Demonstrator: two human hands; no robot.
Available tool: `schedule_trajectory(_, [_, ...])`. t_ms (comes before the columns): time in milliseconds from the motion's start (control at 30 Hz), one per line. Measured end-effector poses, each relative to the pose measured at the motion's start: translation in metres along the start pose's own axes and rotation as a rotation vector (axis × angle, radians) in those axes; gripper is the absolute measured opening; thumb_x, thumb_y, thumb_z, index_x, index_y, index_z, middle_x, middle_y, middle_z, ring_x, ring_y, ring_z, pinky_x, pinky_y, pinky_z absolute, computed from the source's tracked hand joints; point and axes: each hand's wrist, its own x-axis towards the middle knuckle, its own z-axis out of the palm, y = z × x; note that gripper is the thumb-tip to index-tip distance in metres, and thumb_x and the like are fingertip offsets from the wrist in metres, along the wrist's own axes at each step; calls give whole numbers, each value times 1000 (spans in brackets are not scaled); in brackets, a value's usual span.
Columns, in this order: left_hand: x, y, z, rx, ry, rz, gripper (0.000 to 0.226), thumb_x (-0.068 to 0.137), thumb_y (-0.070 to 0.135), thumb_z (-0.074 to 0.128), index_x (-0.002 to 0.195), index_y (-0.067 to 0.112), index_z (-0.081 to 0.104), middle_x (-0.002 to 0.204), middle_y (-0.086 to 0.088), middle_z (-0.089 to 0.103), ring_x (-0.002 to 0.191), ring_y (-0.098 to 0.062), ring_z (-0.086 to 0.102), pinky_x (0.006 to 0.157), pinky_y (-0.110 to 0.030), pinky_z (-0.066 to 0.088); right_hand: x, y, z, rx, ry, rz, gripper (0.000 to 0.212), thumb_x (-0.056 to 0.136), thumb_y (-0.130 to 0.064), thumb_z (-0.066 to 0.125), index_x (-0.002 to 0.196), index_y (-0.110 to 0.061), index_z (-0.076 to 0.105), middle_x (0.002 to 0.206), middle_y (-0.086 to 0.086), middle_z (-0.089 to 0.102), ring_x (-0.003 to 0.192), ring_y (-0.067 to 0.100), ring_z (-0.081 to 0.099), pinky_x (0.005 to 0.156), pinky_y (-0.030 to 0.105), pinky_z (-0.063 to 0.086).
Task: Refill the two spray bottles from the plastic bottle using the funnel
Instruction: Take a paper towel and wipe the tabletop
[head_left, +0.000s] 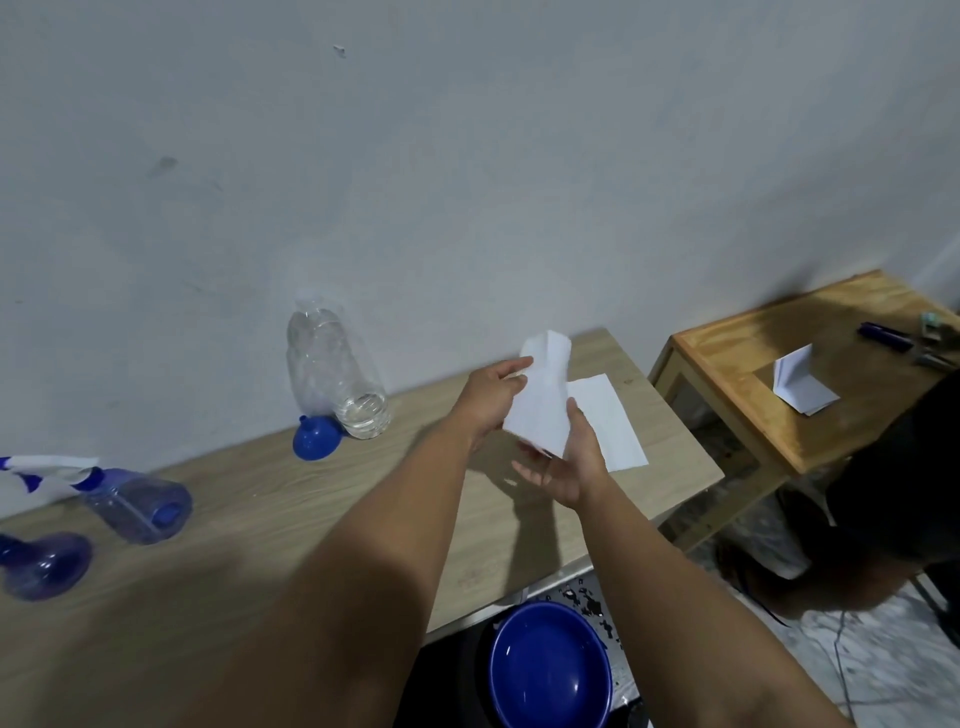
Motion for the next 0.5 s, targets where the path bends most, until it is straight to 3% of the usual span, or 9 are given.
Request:
schedule_trajectory(100, [4,-11,-6,190,132,64,39,100,13,48,133,25,64,140,1,59,118,-19,61,97,-31,51,0,-5,-4,120,99,-111,40,97,-24,71,132,-6,67,123,16,74,97,35,73,55,35,59])
schedule_trajectory(200, [8,-25,-12,303,207,92,41,101,12,44,134,25,63,141,2,58,127,-18,55,95,-24,46,2,-7,-6,150,264,-216,14,92,-11,74,106,-7,74,121,19,74,93,34,70,64,39,60])
schedule_trajectory(267, [10,-32,-15,345,254,95,41,100,12,42,131,28,65,138,3,61,120,-14,57,89,-19,41,4,-9,-8,139,356,-231,17,89,-7,75,103,2,72,123,24,71,85,26,66,66,36,57])
schedule_trajectory(333, [11,-37,-18,361,297,80,42,100,13,41,128,31,66,133,3,64,106,-12,59,83,-20,41,7,-11,-12,79,440,-265,33,86,-7,73,114,10,66,129,27,63,84,24,60,74,36,51])
schedule_trajectory(367, [11,-39,-20,376,313,81,42,99,13,41,127,31,67,131,3,65,105,-13,60,82,-22,42,7,-11,-13,29,472,-291,31,87,-8,73,113,8,69,127,28,65,90,24,62,81,37,51])
schedule_trajectory(433, [12,-41,-24,412,335,94,41,99,13,41,126,30,67,131,2,65,111,-17,62,83,-24,44,5,-11,-14,-107,531,-358,12,92,-14,73,103,-9,78,118,8,75,109,24,66,103,41,54])
schedule_trajectory(500, [11,-42,-28,450,360,103,41,100,12,41,127,28,67,133,2,64,117,-18,60,88,-25,46,5,-12,-14,-218,562,-423,11,97,-16,70,103,-20,78,123,-2,73,117,23,63,111,47,50])
